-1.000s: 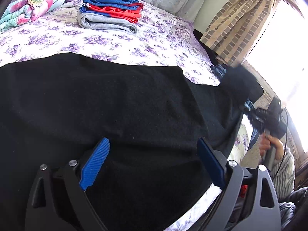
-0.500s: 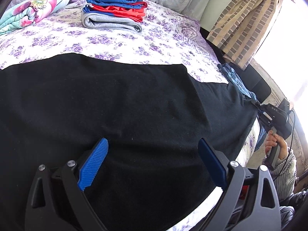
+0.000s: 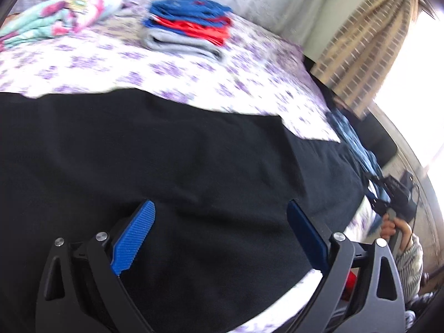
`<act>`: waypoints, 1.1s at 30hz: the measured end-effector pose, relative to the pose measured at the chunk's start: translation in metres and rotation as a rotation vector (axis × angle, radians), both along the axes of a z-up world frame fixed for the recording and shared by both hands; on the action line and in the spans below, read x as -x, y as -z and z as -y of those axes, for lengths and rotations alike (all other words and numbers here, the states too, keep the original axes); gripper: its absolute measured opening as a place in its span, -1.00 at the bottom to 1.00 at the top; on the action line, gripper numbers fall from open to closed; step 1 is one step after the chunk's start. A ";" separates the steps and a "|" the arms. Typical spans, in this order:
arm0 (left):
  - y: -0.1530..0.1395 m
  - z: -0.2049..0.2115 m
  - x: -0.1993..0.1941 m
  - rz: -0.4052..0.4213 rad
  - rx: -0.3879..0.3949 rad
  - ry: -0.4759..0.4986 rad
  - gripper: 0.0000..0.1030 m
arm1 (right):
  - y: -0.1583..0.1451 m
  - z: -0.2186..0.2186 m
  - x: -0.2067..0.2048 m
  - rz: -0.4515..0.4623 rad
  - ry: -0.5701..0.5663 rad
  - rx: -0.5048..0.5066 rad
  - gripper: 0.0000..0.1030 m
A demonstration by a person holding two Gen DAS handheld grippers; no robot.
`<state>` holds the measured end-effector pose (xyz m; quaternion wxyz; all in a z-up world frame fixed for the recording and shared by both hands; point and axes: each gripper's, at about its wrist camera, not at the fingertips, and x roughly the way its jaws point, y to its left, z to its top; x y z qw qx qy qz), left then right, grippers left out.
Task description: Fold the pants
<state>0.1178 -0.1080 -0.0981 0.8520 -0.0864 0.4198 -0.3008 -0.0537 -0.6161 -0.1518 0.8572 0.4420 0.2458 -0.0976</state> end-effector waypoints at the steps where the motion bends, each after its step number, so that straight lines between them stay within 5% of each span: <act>1: -0.001 -0.007 -0.002 0.000 -0.001 -0.025 0.82 | -0.001 0.001 -0.003 0.007 0.002 0.005 0.12; 5: -0.002 -0.037 -0.016 -0.016 0.001 -0.136 0.82 | -0.008 -0.004 -0.023 0.027 0.001 0.059 0.21; 6: 0.000 -0.042 -0.019 -0.025 -0.002 -0.152 0.82 | -0.010 -0.006 -0.028 0.042 -0.007 0.077 -0.03; 7: 0.003 -0.046 -0.022 -0.037 -0.001 -0.166 0.82 | -0.011 -0.007 -0.028 0.062 -0.008 0.081 -0.54; 11: 0.005 -0.047 -0.024 -0.034 -0.011 -0.166 0.82 | -0.026 -0.003 -0.013 0.148 0.012 0.111 -0.68; 15: 0.009 -0.039 -0.025 -0.011 -0.045 -0.165 0.86 | -0.007 0.007 -0.008 0.012 -0.002 0.126 -0.70; 18: 0.009 -0.034 -0.023 0.005 -0.080 -0.170 0.89 | 0.000 0.009 -0.005 0.016 -0.025 0.129 -0.58; 21: 0.007 -0.039 -0.024 -0.004 -0.055 -0.166 0.89 | -0.028 0.011 0.022 0.017 0.138 0.210 0.03; 24: 0.000 -0.054 -0.024 0.005 -0.019 -0.200 0.89 | -0.062 0.012 0.049 0.065 0.278 0.338 0.05; 27: -0.008 -0.072 -0.023 0.039 -0.033 -0.269 0.89 | -0.088 -0.026 0.032 0.162 0.112 0.428 0.04; 33: -0.012 -0.118 -0.022 0.036 -0.023 -0.391 0.89 | -0.099 -0.162 -0.088 0.237 -0.514 0.384 0.04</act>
